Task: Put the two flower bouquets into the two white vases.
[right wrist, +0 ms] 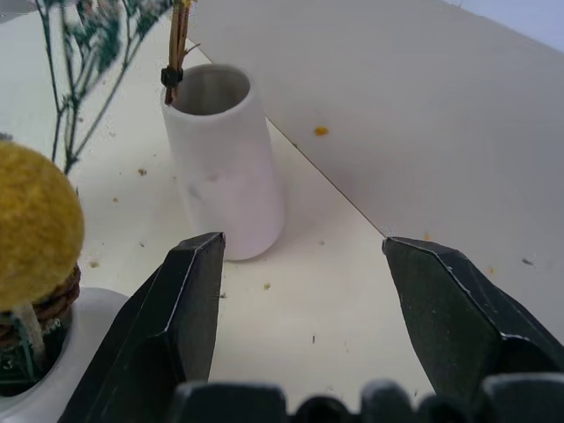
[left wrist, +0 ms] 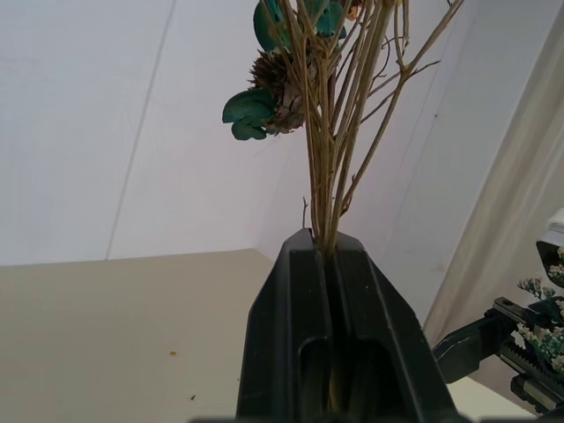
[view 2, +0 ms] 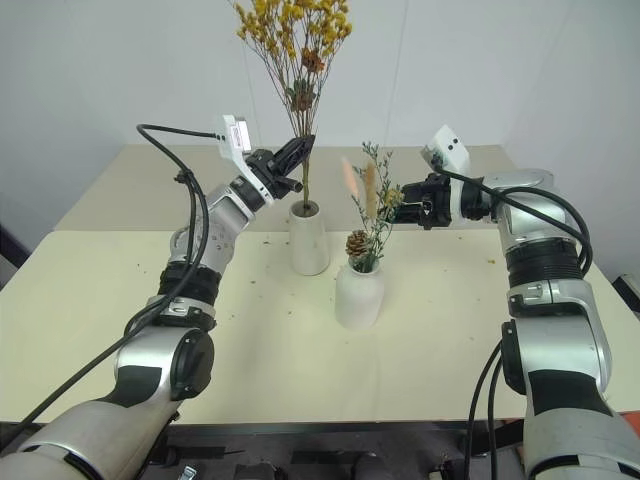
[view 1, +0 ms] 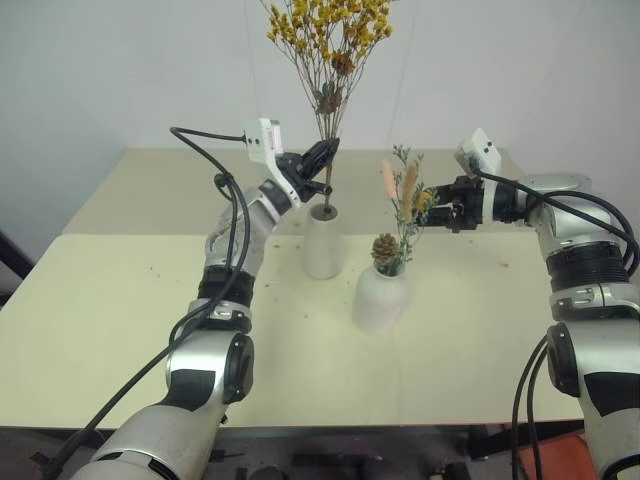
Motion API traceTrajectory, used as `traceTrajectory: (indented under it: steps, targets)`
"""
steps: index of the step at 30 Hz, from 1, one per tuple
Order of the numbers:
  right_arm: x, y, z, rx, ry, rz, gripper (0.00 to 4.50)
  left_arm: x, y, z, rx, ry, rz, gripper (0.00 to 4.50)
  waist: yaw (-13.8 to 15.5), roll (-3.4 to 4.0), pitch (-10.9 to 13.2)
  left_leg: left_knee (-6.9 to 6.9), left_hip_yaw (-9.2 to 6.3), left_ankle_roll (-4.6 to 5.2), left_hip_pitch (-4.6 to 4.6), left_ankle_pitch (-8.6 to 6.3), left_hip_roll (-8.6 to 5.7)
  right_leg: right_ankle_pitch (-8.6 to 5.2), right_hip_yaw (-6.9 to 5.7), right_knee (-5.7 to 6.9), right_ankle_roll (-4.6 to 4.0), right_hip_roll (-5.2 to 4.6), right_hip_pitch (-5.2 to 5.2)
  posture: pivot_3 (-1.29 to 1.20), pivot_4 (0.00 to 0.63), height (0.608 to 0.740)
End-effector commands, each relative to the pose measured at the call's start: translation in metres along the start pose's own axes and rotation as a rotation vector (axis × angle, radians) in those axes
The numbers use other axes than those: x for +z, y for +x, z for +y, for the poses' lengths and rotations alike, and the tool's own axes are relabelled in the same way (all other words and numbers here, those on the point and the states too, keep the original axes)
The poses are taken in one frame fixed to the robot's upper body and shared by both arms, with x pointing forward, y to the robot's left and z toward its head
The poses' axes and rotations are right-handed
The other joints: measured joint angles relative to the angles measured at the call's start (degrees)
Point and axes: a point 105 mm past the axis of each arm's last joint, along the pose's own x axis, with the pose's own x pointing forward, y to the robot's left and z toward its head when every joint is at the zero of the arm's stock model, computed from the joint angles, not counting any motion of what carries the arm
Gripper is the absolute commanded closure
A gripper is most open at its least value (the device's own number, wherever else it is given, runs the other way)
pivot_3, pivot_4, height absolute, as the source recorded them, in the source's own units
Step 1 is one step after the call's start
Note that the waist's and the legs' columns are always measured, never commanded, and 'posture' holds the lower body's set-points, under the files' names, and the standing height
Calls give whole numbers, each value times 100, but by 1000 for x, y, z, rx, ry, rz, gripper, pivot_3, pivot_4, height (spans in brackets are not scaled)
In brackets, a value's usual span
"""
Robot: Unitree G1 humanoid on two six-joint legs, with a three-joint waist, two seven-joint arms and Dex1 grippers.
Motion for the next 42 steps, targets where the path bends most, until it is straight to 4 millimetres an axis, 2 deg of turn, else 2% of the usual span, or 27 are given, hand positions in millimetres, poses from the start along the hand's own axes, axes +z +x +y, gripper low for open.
traceTrajectory:
  steps: [1, 11, 19, 32, 36, 42]
  targets:
    - [17, -10, 0, -13, -39, -55, 1038, 26, 10, -13, -42, 51, -74, 4480, 2, 0, 0, 0, 0, 0, 0, 0, 0, 0, 0, 0, 0, 0, 0, 0, 150, 740]
    - [16, -11, 0, -21, -35, -58, 1038, 13, 15, -5, 49, 122, -68, 4480, 11, 0, 0, 0, 0, 0, -1, 0, 0, 0, 0, -2, 0, 0, 0, 0, 150, 740]
    - [14, -11, 3, -17, -35, -63, 1038, -9, 13, 0, 125, 300, -30, 4480, 15, 0, 0, 0, 0, 0, -1, 0, -1, 0, 1, -2, 0, -1, -1, 0, 150, 740]
    - [13, -12, 5, -14, -36, -61, 1038, -22, 10, 3, 155, 343, -12, 4480, 13, 0, 0, 0, 0, 0, -1, 0, -2, 0, 0, -3, 0, -1, 0, 0, 150, 740]
    - [12, -11, 5, -13, -36, -60, 1038, -26, 8, 4, 144, 322, 24, 3544, 16, 0, 0, 0, 0, 0, -1, 0, -3, 0, 0, -2, 0, -1, 0, 0, 150, 740]
    - [12, -9, 5, -8, -42, -56, 1038, -21, -1, 2, 124, 353, 43, 1533, 5, 0, 0, -1, -1, 0, -2, 0, -2, 0, 1, 0, 0, 0, -1, 0, 150, 740]
